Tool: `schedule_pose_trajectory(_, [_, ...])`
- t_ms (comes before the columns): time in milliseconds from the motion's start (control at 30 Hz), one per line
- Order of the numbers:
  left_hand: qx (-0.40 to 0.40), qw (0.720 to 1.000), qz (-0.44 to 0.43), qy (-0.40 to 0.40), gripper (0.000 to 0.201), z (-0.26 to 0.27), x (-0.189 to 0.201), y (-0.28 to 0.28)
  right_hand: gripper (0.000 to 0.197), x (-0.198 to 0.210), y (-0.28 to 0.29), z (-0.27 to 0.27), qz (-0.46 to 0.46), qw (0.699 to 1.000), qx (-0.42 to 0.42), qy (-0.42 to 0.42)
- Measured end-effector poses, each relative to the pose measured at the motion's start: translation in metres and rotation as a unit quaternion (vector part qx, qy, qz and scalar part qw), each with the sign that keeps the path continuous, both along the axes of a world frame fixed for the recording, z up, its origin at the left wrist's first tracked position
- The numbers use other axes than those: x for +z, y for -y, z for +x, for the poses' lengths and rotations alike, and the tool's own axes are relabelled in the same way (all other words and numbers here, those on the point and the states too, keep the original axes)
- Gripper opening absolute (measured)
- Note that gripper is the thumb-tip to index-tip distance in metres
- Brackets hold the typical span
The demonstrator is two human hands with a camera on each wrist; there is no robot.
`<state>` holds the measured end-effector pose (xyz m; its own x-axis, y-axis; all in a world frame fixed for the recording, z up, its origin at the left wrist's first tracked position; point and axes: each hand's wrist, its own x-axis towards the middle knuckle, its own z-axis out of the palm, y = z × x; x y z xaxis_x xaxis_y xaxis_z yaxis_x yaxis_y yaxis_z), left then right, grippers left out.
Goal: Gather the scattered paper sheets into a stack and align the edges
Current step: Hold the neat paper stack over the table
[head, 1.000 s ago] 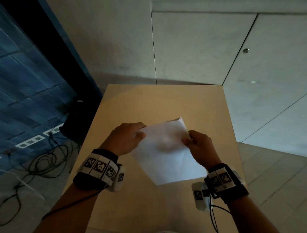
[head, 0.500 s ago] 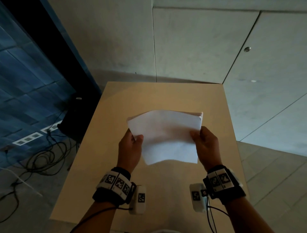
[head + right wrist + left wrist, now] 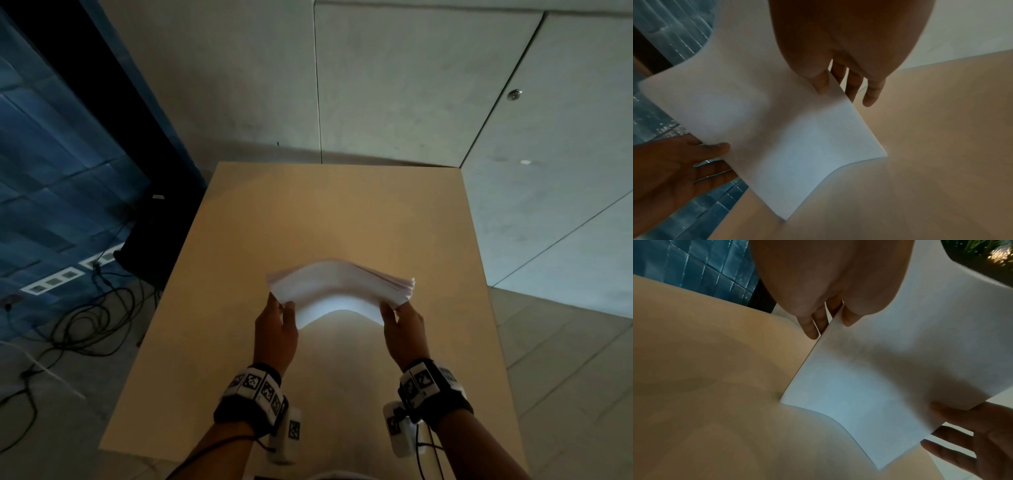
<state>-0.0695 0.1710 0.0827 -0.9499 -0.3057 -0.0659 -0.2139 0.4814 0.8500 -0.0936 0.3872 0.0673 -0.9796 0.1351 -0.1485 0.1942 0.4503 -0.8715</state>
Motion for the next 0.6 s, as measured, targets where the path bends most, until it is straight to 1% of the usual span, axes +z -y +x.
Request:
schedule_pose_trajectory(67, [0.007, 1.000, -0.010, 0.004, 0.034, -0.005, 0.002, 0.001, 0.028, 0.003, 0.000, -0.005, 0.007, 1.000, 0.000, 0.001])
schedule_pose_trajectory(167, [0.007, 0.999, -0.048, 0.008, 0.027, -0.020, 0.008, 0.009, 0.025, 0.014, -0.003, -0.019, 0.014, 0.999, 0.029, 0.026])
schedule_pose_trajectory(233, [0.008, 0.997, -0.067, 0.040, 0.026, -0.035, 0.012, 0.016, 0.022, 0.017, -0.002, -0.030, 0.008, 0.998, 0.047, 0.050])
schedule_pose_trajectory(300, [0.007, 0.994, -0.071, 0.085, 0.026, -0.052, 0.014, 0.022, 0.025, 0.015, 0.000, -0.040, -0.005, 0.994, 0.056, 0.091])
schedule_pose_trajectory(367, [0.008, 0.989, -0.056, 0.137, 0.035, -0.069, 0.010, 0.027, 0.029, 0.008, 0.003, -0.050, -0.014, 0.989, 0.053, 0.139])
schedule_pose_trajectory(433, [0.010, 0.985, -0.052, 0.167, 0.041, -0.085, 0.001, 0.031, 0.033, 0.000, 0.008, -0.061, -0.014, 0.982, 0.045, 0.184])
schedule_pose_trajectory(533, [0.004, 0.981, -0.064, 0.182, 0.041, -0.105, -0.016, 0.037, 0.034, -0.013, 0.016, -0.075, -0.010, 0.972, 0.029, 0.234])
schedule_pose_trajectory(600, [0.000, 0.980, -0.063, 0.190, 0.039, -0.117, -0.027, 0.038, 0.033, -0.023, 0.020, -0.084, -0.001, 0.967, 0.017, 0.252])
